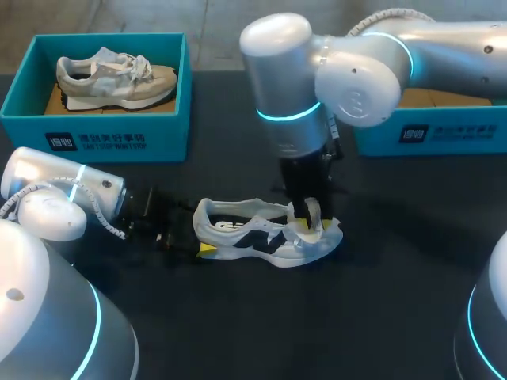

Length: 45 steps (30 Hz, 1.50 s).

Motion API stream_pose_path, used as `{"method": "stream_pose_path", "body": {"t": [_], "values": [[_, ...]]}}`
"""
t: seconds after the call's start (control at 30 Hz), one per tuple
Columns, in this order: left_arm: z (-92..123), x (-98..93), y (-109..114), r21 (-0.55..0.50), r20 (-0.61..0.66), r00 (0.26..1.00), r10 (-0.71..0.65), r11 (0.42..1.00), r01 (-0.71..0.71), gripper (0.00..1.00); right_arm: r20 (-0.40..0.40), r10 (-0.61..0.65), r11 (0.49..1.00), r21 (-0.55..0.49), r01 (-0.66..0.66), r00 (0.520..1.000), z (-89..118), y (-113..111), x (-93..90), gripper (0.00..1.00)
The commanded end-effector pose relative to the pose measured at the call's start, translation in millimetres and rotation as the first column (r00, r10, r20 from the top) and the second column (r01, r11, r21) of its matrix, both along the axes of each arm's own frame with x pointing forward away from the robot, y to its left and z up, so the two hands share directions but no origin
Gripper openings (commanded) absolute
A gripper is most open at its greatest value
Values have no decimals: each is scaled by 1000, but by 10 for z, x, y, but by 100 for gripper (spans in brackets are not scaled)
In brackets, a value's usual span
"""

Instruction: Take the shoe out of the shoebox, open the shoe tongue, remove and reinsert the insole, then place the shoe into the shoebox

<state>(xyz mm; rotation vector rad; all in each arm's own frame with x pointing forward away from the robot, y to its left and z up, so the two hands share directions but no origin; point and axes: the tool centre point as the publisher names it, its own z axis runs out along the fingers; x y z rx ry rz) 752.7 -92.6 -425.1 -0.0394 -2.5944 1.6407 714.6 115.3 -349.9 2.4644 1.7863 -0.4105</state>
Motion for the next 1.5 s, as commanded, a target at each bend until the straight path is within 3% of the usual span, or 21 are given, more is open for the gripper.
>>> {"method": "stream_pose_path", "body": {"t": [0.03,0.83,1.37,1.5], "values": [[-46,29,-32,3,0,1000,0,1000,0,0,40,-130,991,-9,130,991,-38,-52,-64,37],[-46,29,-32,3,0,1000,0,1000,0,0,38,-133,991,-13,134,990,-11,-52,-125,43],[-46,29,-32,3,0,1000,0,1000,0,0,73,-131,989,-63,136,989,334,-115,-123,51],[-46,29,-32,3,0,1000,0,1000,0,0,90,-114,989,-80,121,989,473,-82,-97,60]]}}
